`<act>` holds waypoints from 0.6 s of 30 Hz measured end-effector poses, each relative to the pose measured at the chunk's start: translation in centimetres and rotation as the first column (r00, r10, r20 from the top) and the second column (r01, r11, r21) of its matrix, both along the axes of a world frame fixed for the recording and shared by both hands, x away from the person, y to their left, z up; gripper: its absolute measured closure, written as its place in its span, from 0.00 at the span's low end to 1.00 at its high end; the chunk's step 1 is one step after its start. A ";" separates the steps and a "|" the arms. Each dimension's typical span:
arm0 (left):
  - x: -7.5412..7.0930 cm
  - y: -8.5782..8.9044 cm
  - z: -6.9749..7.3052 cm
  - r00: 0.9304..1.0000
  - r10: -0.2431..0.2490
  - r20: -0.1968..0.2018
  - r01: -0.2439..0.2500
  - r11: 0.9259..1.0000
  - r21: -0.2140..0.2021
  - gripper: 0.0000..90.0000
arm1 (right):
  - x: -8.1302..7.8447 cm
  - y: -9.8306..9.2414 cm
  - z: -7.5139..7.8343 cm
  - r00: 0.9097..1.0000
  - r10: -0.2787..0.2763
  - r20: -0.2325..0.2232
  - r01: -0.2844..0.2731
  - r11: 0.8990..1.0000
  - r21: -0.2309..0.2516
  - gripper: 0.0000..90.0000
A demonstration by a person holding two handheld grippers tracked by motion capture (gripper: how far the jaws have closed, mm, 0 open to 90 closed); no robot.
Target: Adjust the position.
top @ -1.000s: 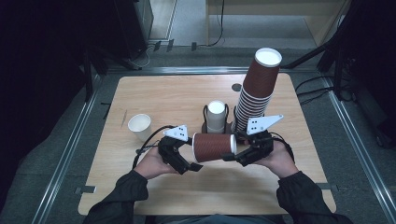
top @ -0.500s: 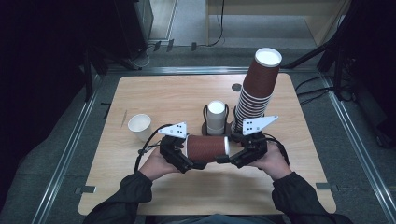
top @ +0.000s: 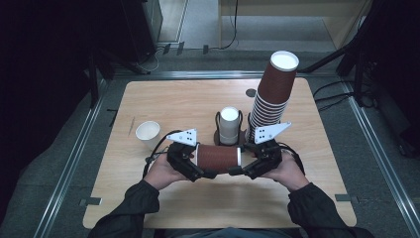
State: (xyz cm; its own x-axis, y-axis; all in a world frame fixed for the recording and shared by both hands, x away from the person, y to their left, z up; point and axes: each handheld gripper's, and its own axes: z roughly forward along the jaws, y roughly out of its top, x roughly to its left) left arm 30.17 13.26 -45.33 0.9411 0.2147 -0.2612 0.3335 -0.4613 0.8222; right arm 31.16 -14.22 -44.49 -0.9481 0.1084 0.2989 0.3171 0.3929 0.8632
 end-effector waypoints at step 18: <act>-0.1 -0.2 0.6 0.999 0.003 0.037 -0.014 0.952 0.305 0.11 | -0.6 0.5 -1.3 0.996 0.001 0.091 0.022 0.966 -0.258 0.17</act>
State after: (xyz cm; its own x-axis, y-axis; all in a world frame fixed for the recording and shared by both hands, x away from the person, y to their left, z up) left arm 30.06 13.07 -44.75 0.9462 0.2874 -0.1487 0.3121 -0.6891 0.6541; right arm 30.61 -13.73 -45.79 -0.9681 0.1810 0.1735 0.2486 0.6037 0.7574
